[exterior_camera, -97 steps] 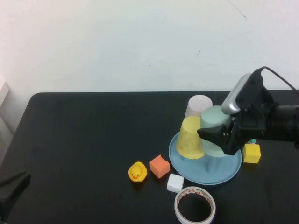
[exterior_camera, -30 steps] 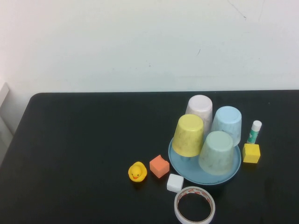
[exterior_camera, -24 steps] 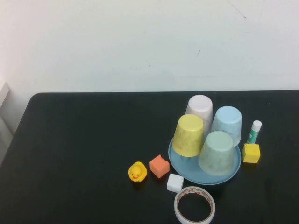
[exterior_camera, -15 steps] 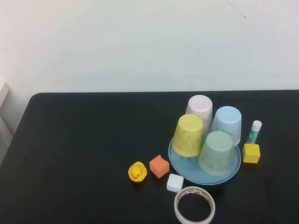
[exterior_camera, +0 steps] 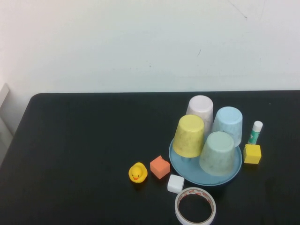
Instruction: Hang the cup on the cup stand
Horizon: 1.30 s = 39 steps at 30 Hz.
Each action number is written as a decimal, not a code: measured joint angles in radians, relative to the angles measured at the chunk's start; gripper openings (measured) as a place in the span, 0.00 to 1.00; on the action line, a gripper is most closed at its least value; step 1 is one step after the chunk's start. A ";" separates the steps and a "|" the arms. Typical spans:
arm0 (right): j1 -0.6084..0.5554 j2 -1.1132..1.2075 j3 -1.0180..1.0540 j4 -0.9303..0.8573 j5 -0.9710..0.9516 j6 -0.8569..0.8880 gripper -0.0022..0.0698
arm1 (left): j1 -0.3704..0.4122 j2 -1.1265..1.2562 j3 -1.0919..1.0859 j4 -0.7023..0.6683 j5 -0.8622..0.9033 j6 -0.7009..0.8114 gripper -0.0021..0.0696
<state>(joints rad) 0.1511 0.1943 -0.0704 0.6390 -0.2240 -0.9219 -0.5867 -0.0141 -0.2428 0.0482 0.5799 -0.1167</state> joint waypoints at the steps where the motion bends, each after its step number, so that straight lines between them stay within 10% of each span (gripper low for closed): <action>1: -0.031 -0.009 0.014 -0.129 0.027 0.147 0.03 | 0.000 0.000 0.000 0.000 0.000 0.000 0.03; 13: -0.203 -0.201 0.097 -0.750 0.420 0.826 0.03 | 0.000 0.000 0.000 0.000 0.000 0.000 0.03; 39: -0.203 -0.208 0.091 -0.765 0.566 0.853 0.03 | 0.000 0.000 0.000 0.000 0.000 0.000 0.03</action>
<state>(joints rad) -0.0523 -0.0132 0.0206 -0.1256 0.3415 -0.0691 -0.5867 -0.0141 -0.2428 0.0482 0.5799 -0.1167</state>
